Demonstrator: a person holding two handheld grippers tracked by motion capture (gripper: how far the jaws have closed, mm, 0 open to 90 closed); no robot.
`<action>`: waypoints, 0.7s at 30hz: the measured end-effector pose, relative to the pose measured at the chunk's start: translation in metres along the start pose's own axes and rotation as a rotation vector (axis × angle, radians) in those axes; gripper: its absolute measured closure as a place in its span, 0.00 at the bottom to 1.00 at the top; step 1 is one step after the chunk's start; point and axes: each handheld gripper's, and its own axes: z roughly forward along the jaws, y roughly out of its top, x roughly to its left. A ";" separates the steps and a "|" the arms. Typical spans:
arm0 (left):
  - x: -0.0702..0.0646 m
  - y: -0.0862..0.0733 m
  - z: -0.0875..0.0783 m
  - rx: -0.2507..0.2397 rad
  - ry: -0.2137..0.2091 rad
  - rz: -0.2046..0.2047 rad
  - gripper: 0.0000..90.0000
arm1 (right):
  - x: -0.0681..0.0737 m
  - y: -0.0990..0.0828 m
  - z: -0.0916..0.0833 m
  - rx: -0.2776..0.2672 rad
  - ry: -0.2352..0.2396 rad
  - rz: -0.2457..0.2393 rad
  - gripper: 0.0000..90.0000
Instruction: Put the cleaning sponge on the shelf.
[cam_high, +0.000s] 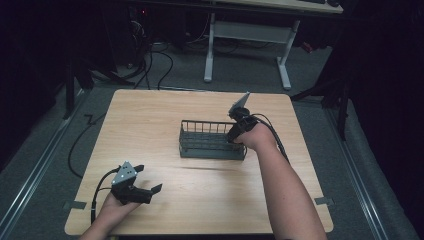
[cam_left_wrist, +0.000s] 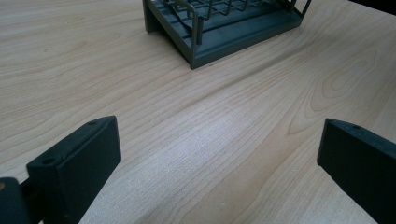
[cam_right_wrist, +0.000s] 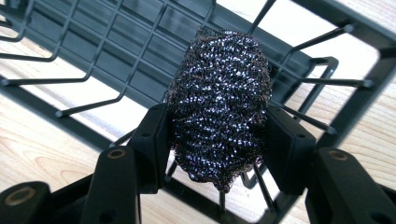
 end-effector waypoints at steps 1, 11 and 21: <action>0.000 0.000 0.000 -0.005 0.002 -0.004 0.00 | 0.001 0.000 0.004 0.009 -0.003 0.006 0.52; 0.000 0.000 0.000 -0.007 -0.003 -0.003 0.00 | 0.000 0.003 0.006 -0.003 -0.030 0.003 0.51; 0.000 0.000 0.000 -0.005 -0.004 -0.004 0.00 | -0.003 0.006 0.006 -0.009 -0.035 0.007 0.47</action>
